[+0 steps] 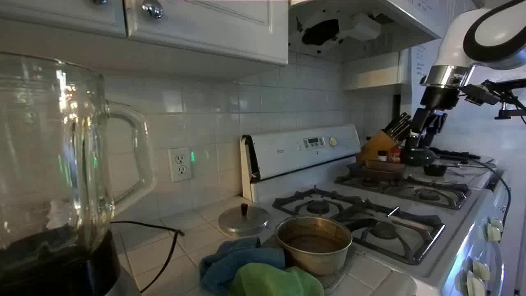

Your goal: Turn on the light

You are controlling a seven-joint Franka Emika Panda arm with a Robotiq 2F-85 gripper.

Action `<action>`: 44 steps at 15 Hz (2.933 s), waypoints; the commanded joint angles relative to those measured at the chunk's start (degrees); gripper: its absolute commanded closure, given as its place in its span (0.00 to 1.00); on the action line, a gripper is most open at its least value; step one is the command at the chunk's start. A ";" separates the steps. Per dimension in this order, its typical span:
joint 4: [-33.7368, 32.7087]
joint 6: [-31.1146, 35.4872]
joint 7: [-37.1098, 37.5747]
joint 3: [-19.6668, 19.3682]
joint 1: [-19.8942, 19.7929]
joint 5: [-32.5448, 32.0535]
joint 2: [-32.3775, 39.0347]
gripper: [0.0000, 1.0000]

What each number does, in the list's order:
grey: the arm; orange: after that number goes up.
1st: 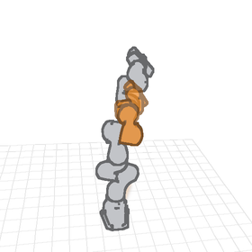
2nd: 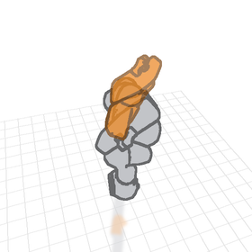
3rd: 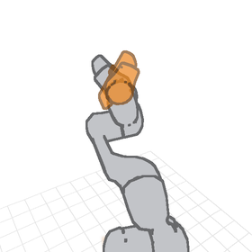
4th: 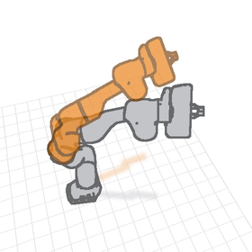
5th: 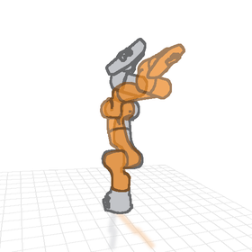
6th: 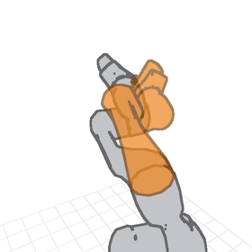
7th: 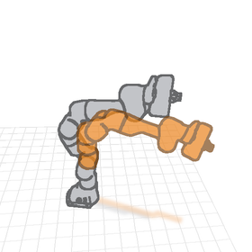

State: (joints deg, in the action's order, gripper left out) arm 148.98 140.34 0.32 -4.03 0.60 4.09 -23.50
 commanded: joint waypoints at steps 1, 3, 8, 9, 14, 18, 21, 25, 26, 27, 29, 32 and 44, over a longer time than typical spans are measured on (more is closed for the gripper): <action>-0.10 -0.18 -0.25 0.58 -0.59 0.33 -0.01 0.00; -0.10 -0.18 -0.25 0.58 -0.59 0.33 -0.01 0.00; -0.94 0.31 2.42 0.90 -1.73 0.00 0.68 0.00; -1.65 0.52 4.12 0.67 -2.45 0.44 0.86 0.00; -3.42 1.30 8.35 0.02 -5.85 0.48 -0.69 0.00; -3.87 0.84 7.62 -0.02 -7.01 -0.38 -1.81 0.00; -4.08 -0.28 6.40 -0.48 -8.13 -1.69 -3.88 0.00; -5.29 -2.81 4.13 -0.46 -10.73 -6.38 -7.73 0.00; -5.67 -3.65 3.39 -0.54 -11.18 -7.56 -8.61 0.00; -6.20 -4.95 2.12 -0.63 -11.63 -9.11 -9.59 0.00; -7.02 -6.74 -2.31 -1.60 -11.69 -11.74 -11.31 0.00; -8.98 -10.00 -7.23 -3.23 -11.18 -13.06 -13.37 0.00; -21.59 -21.28 -13.15 -5.52 -10.77 -14.45 -14.34 0.00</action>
State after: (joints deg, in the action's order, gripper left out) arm 131.05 124.59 -12.22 -8.96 -10.96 -9.91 -37.87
